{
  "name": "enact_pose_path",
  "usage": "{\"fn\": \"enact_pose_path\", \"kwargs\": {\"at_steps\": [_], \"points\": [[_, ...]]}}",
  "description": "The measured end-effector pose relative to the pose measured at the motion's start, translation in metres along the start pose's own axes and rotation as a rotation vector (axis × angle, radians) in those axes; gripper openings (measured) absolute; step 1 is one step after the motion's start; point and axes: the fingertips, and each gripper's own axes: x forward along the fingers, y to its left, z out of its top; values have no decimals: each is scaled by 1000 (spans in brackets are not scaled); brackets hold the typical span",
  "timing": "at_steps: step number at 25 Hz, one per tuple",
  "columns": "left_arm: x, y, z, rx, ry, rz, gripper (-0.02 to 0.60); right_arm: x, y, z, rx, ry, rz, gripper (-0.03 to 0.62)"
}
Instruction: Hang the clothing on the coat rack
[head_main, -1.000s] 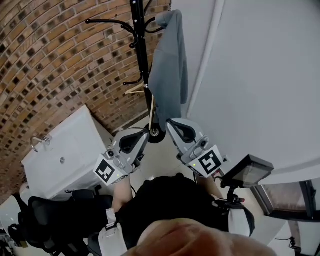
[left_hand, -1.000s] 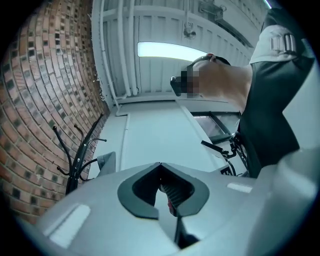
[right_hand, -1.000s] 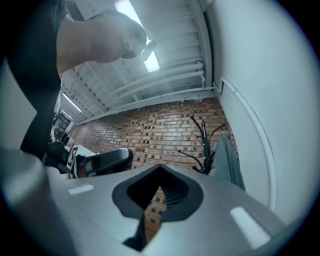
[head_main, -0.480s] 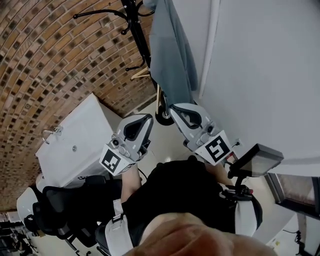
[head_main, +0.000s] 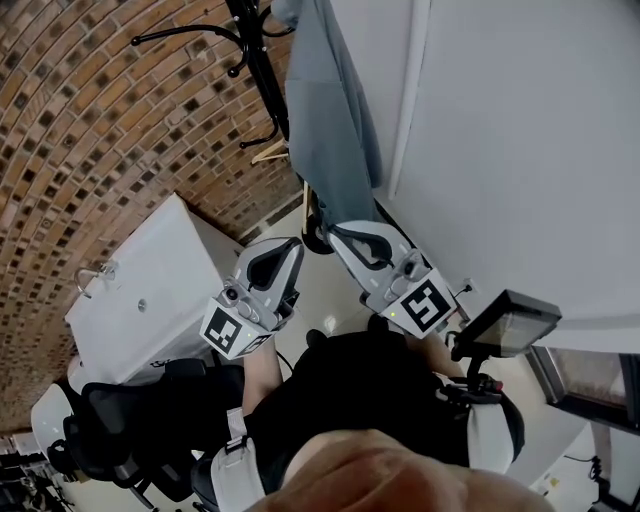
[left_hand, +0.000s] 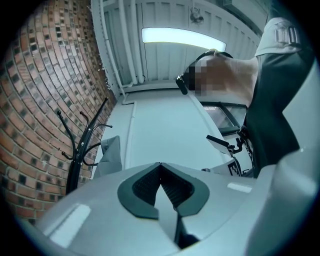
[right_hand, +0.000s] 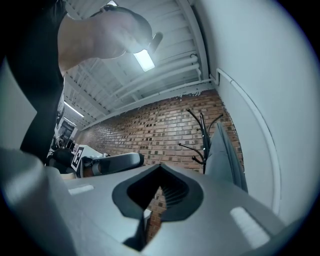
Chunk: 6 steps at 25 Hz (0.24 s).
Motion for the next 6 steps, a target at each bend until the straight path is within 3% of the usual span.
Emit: {"fn": "enact_pose_path", "kwargs": {"at_steps": [6], "points": [[5, 11, -1, 22, 6, 11, 3, 8, -6, -7, -13, 20, 9, 3]]}}
